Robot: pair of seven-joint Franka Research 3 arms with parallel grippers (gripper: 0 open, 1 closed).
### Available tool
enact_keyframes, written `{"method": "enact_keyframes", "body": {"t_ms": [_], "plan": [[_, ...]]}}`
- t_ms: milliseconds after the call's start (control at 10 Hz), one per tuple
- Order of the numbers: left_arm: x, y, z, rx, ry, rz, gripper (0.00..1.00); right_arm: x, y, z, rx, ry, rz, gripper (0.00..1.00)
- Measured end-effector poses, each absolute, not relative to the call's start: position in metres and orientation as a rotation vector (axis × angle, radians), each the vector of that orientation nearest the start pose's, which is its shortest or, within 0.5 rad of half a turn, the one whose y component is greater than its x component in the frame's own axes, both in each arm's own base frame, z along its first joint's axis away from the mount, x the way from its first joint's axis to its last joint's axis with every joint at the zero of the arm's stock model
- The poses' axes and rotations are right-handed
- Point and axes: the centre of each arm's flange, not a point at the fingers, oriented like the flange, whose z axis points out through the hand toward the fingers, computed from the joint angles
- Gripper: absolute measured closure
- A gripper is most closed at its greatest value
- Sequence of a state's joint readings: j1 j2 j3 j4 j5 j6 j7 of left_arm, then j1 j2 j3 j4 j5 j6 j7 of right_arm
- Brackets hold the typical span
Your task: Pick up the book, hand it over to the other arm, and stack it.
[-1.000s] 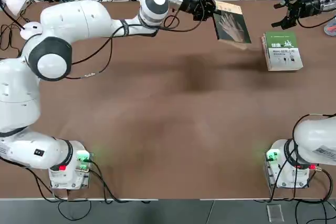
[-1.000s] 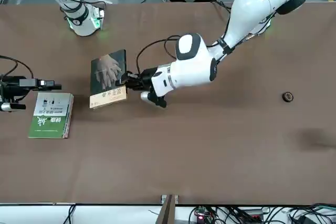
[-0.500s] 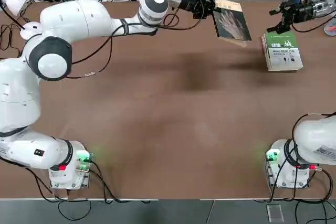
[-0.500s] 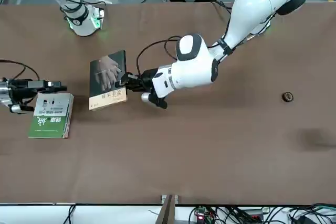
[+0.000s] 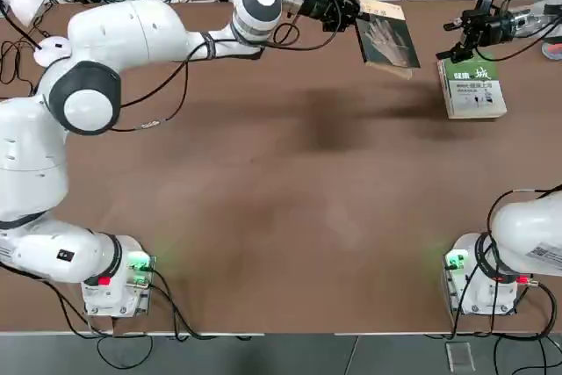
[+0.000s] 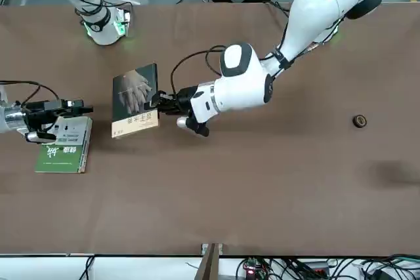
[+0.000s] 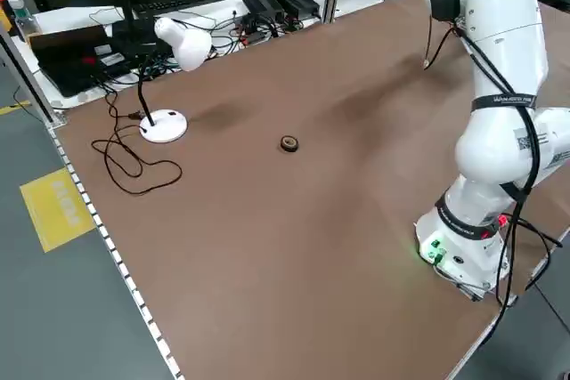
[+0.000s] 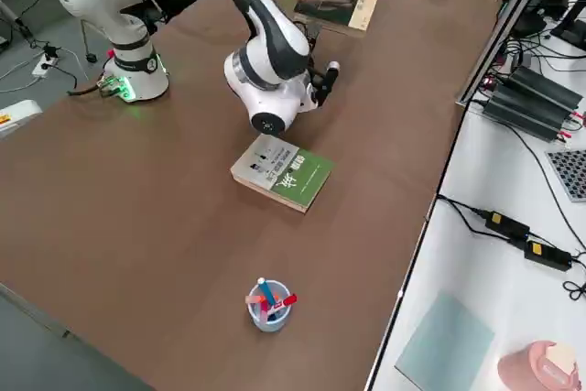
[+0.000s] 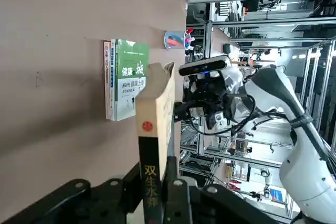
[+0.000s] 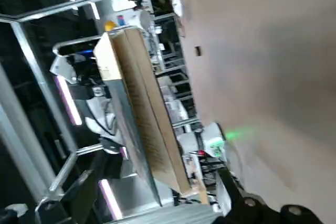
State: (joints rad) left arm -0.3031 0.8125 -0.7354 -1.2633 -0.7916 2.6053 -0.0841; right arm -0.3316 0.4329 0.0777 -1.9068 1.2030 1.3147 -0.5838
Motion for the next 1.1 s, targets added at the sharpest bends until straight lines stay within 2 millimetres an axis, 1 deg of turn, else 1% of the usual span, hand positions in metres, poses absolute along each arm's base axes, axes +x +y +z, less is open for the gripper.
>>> {"method": "enact_keyframes", "body": {"t_ms": [200,500,1100], "plan": [[0.56,-0.55,0.419,1.96,0.006,-0.049,0.96,0.562,-0.028,0.302,-1.571,0.072,0.287,0.0],[0.56,-0.549,0.419,1.96,0.007,-0.048,0.96,0.563,-0.02,0.299,-1.572,0.059,0.263,0.0],[0.561,-0.549,0.418,1.961,0.005,-0.045,0.96,0.571,0.014,0.297,-1.54,0.045,0.238,0.0]]}}
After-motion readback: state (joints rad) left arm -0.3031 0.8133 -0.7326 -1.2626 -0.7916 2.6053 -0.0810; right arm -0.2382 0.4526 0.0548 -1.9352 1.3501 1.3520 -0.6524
